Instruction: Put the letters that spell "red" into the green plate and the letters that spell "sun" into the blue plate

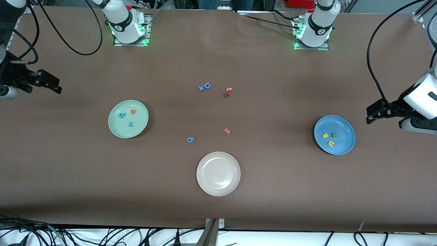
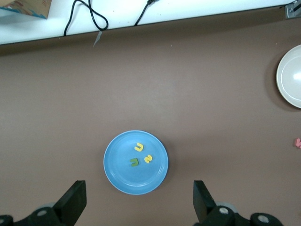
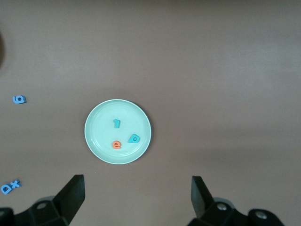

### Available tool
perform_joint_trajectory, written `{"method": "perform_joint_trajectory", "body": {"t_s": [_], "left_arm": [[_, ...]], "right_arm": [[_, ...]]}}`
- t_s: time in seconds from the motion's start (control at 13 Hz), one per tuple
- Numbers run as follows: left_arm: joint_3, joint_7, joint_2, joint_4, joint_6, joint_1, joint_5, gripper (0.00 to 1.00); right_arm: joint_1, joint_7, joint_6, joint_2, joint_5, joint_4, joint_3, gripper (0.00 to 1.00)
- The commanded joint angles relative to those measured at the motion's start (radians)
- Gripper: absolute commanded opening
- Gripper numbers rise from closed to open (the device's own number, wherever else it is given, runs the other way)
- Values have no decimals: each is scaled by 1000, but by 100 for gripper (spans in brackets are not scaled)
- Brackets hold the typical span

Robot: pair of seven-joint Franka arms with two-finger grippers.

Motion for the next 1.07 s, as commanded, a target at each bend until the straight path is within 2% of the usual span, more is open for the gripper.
{"method": "perform_joint_trajectory", "body": {"t_s": [0.0, 0.84, 1.0], "left_arm": [[-1, 4, -3, 8, -22, 7, -45, 100], [-9, -2, -6, 8, -47, 8, -47, 100], [-3, 1, -49, -9, -67, 8, -47, 100]], "right_arm": [[-15, -11, 4, -15, 4, -14, 13, 100], [-15, -13, 4, -15, 2, -14, 13, 100], [-15, -14, 4, -15, 2, -14, 13, 100]]}}
